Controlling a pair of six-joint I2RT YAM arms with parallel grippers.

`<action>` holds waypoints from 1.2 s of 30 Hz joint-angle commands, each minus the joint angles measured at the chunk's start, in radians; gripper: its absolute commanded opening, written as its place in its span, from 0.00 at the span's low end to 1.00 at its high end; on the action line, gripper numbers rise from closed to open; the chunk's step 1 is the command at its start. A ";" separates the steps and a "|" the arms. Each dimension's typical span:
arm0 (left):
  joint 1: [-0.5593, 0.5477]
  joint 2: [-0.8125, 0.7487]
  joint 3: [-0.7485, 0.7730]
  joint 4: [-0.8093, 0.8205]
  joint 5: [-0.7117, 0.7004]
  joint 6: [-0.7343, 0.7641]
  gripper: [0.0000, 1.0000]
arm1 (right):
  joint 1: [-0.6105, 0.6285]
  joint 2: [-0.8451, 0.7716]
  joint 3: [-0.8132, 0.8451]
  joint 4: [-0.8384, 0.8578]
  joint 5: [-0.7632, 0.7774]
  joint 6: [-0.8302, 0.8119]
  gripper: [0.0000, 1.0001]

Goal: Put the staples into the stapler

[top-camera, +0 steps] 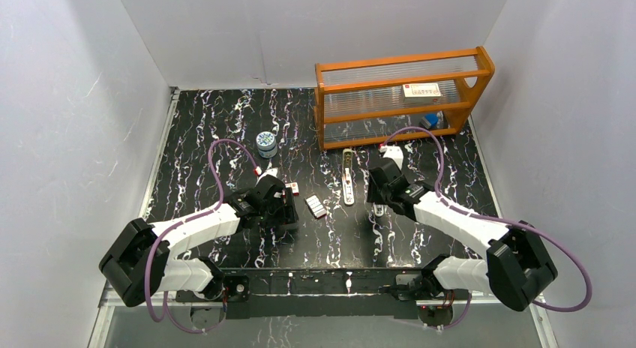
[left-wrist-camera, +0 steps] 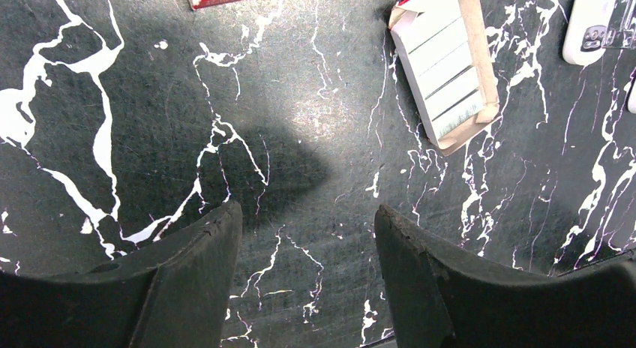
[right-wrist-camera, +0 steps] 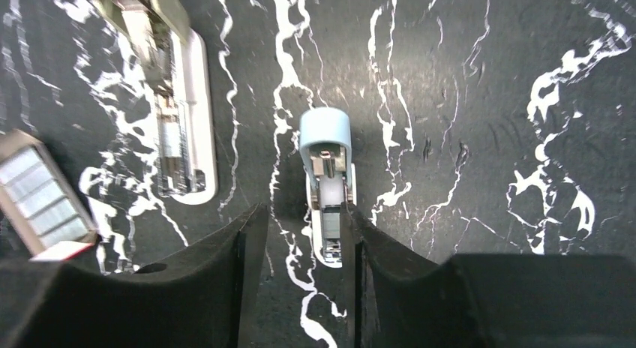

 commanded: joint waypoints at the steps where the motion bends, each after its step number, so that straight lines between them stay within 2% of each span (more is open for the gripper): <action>1: 0.007 -0.036 0.022 -0.009 -0.009 -0.008 0.62 | -0.009 -0.057 0.118 -0.122 0.055 0.054 0.53; 5: 0.007 -0.041 0.029 0.000 0.009 -0.012 0.62 | -0.020 -0.021 0.177 -0.191 0.095 0.083 0.68; 9: 0.007 -0.064 0.034 0.022 0.034 -0.005 0.63 | -0.044 0.074 0.235 -0.209 0.090 0.057 0.72; 14: 0.007 -0.108 0.017 0.099 0.082 0.011 0.65 | -0.087 0.204 0.292 -0.195 0.027 -0.016 0.73; 18: 0.007 -0.121 0.017 0.116 0.089 0.040 0.70 | -0.111 0.277 0.303 -0.165 -0.037 -0.055 0.69; 22: 0.008 -0.134 0.008 0.136 0.104 0.054 0.90 | -0.117 0.304 0.291 -0.134 -0.061 -0.074 0.59; 25: 0.007 -0.153 -0.005 0.181 0.173 0.076 0.94 | -0.117 0.297 0.273 -0.103 -0.077 -0.090 0.51; 28: 0.009 -0.159 -0.019 0.247 0.236 0.086 0.94 | -0.117 0.288 0.260 -0.081 -0.082 -0.096 0.45; 31: 0.007 -0.106 -0.014 0.308 0.324 0.069 0.87 | -0.118 0.287 0.258 -0.081 -0.075 -0.088 0.37; 34: -0.005 -0.019 0.019 0.350 0.413 0.005 0.77 | -0.118 0.285 0.249 -0.086 -0.078 -0.073 0.34; 36: -0.034 0.015 0.020 0.402 0.426 -0.040 0.74 | -0.118 0.278 0.238 -0.093 -0.082 -0.056 0.33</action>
